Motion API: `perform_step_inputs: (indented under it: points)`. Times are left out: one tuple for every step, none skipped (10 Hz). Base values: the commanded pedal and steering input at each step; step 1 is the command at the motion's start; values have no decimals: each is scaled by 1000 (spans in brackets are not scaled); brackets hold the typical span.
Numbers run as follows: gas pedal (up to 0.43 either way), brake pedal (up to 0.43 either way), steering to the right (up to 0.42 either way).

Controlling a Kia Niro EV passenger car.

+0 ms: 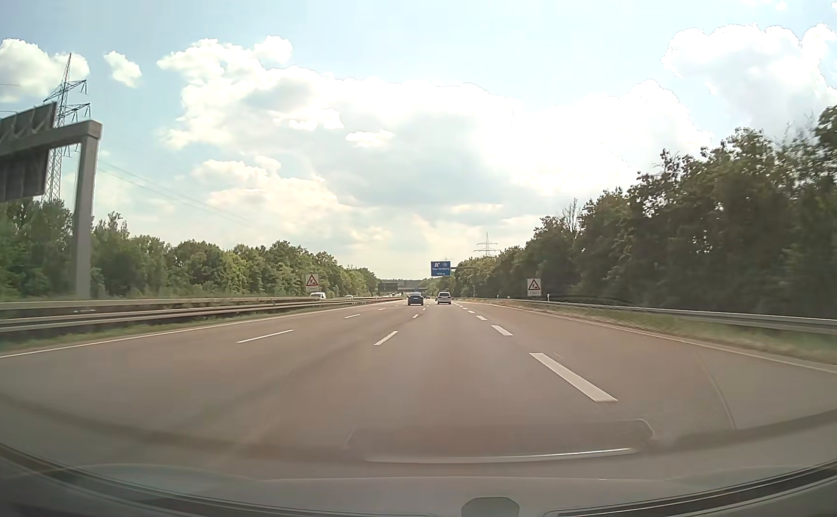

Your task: Follow the waypoints while adhering to traffic rules and regulations

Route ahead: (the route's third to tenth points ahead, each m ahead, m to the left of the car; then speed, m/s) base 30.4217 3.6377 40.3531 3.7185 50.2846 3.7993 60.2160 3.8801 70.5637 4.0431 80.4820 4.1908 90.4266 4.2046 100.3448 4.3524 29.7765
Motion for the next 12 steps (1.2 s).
perform_step_inputs:
  points:
    - [138,30,-2]
    - [138,30,-2]
    - [138,30,-2]
    - [138,30,-2]
    - [138,30,-2]
    - [138,30,-2]
    - [138,30,-1]
    - [138,30,-2]
    - [138,30,-1]
    - [138,30,-1]
    - [138,30,-1]
    - [138,30,-1]
